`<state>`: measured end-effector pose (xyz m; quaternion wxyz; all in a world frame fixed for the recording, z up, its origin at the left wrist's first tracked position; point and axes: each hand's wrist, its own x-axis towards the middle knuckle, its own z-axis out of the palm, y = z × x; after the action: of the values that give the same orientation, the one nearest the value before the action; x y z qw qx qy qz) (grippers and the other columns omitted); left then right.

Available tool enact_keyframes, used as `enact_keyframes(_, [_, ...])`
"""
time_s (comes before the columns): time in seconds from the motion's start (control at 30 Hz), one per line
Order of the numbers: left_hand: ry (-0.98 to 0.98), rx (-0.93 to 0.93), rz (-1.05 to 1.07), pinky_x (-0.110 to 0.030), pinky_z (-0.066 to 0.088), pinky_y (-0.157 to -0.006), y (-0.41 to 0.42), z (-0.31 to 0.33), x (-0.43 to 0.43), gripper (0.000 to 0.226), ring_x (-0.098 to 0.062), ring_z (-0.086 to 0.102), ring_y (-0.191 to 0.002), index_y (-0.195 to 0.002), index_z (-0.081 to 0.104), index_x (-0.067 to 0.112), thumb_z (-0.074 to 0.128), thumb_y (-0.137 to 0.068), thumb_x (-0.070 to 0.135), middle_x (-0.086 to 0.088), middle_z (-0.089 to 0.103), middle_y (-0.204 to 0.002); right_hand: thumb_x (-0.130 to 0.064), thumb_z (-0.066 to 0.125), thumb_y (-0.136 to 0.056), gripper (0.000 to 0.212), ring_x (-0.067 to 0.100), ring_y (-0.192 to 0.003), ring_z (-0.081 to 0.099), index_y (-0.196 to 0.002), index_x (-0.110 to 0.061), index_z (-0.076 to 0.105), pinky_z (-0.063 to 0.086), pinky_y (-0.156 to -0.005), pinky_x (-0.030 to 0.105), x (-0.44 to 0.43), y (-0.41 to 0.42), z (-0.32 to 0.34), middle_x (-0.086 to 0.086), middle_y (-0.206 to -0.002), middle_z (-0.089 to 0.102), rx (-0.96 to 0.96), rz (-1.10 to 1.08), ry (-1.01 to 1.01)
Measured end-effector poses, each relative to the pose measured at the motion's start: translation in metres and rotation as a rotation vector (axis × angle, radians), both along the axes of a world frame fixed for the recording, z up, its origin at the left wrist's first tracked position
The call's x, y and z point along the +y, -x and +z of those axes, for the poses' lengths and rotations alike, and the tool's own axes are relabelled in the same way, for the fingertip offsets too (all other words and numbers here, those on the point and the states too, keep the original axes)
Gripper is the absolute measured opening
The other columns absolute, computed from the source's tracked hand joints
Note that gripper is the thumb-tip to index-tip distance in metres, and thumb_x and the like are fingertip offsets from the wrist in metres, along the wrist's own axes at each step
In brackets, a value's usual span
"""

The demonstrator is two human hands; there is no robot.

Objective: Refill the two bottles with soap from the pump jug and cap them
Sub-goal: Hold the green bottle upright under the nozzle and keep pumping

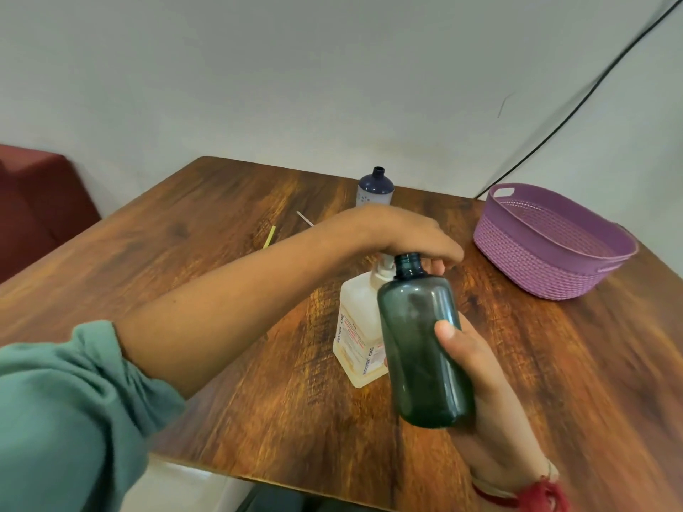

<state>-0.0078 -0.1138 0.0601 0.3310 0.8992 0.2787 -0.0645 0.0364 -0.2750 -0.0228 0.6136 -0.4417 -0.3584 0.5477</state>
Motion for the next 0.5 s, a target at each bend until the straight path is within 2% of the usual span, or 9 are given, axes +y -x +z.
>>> enact_keyframes(0.1, [-0.172,0.047,-0.008,-0.029,0.04,-0.067,0.003,-0.001,0.001,0.029,-0.013,0.049,-0.073,-0.091,0.058,0.015,0.041,-0.094,0.038,0.004,0.055,-0.079,-0.056,0.084,-0.044,0.079,0.024,-0.088,0.067,-0.112,-0.02,0.064,0.054,-0.063,0.03,-0.004,-0.002,0.0,0.017,-0.111,0.067,-0.02,0.033,0.02])
enact_keyframes(0.27, [0.006,-0.026,0.047,-0.033,0.044,-0.078,0.004,-0.006,0.001,0.025,-0.015,0.052,-0.075,-0.09,0.059,0.014,0.043,-0.094,0.032,0.009,0.06,-0.073,-0.055,0.084,-0.046,0.079,0.022,-0.086,0.068,-0.113,-0.018,0.064,0.054,-0.061,0.029,-0.001,0.003,-0.001,0.014,-0.108,0.068,0.007,0.023,0.001])
enact_keyframes(0.37, [-0.033,0.048,0.023,-0.037,0.047,-0.087,0.002,-0.005,0.0,0.031,-0.017,0.054,-0.081,-0.1,0.062,0.012,0.043,-0.093,0.036,0.004,0.064,-0.082,-0.056,0.084,-0.043,0.081,0.022,-0.086,0.068,-0.112,-0.02,0.064,0.054,-0.062,0.03,-0.002,0.003,0.001,0.013,-0.107,0.068,0.007,0.001,0.006])
enact_keyframes(0.43, [-0.092,0.094,-0.016,-0.035,0.046,-0.085,0.002,0.0,0.0,0.036,-0.017,0.054,-0.082,-0.103,0.064,0.011,0.041,-0.094,0.038,0.0,0.065,-0.089,-0.058,0.084,-0.041,0.08,0.022,-0.086,0.068,-0.11,-0.021,0.065,0.054,-0.062,0.029,-0.004,0.003,0.002,0.012,-0.106,0.069,-0.007,0.0,0.012])
enact_keyframes(0.5, [-0.157,0.131,-0.026,-0.031,0.042,-0.077,0.001,0.005,0.001,0.035,-0.016,0.052,-0.08,-0.099,0.064,0.012,0.041,-0.093,0.038,0.001,0.06,-0.083,-0.057,0.084,-0.043,0.08,0.021,-0.087,0.068,-0.112,-0.021,0.065,0.054,-0.063,0.028,-0.005,0.002,0.004,0.012,-0.108,0.069,-0.005,0.008,-0.005])
